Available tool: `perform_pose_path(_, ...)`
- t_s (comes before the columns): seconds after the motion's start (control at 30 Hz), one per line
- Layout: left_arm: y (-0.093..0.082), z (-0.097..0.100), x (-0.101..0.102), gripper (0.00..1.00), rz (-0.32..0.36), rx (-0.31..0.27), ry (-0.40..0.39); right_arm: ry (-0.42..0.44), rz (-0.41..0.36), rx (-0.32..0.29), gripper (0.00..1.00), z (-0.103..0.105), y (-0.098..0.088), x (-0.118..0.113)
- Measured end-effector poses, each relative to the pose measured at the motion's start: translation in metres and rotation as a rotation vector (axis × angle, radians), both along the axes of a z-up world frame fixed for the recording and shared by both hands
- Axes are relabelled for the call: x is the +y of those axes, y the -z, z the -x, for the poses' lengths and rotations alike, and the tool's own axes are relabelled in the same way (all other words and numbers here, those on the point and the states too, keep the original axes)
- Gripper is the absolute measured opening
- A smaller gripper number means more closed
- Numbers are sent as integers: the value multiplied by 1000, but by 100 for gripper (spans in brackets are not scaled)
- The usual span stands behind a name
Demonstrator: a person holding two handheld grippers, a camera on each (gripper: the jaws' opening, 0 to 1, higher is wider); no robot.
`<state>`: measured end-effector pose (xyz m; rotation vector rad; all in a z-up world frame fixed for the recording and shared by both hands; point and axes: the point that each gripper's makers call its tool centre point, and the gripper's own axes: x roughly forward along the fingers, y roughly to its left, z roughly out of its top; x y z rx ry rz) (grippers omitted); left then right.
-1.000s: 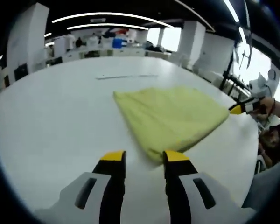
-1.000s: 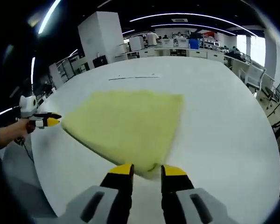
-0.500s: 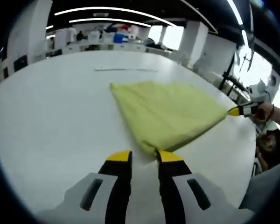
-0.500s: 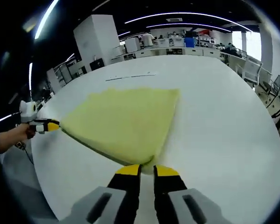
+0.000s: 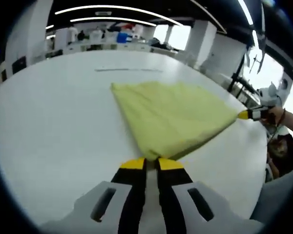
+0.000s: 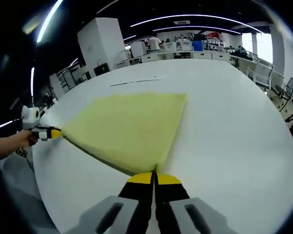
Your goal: Fold the garment on the visible template until the final outline fits inside the template.
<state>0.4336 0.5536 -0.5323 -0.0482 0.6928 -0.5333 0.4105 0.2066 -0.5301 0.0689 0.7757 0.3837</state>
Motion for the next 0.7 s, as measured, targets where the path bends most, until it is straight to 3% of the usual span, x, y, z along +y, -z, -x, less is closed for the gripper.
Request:
perform_pose_path(0.2, -2, 0, 4, 0, -68, -18, 39, -10, 78, -31, 0, -2, -7, -12)
perform_pose_path(0.43, -14, 1, 7, 0, -185, -90, 159, -25, 85, -39, 0, -1, -15, -14)
perform_pose_path(0.7, -9, 9, 6, 0, -220, -84, 191, -50, 114, -16, 0, 9, -8, -13)
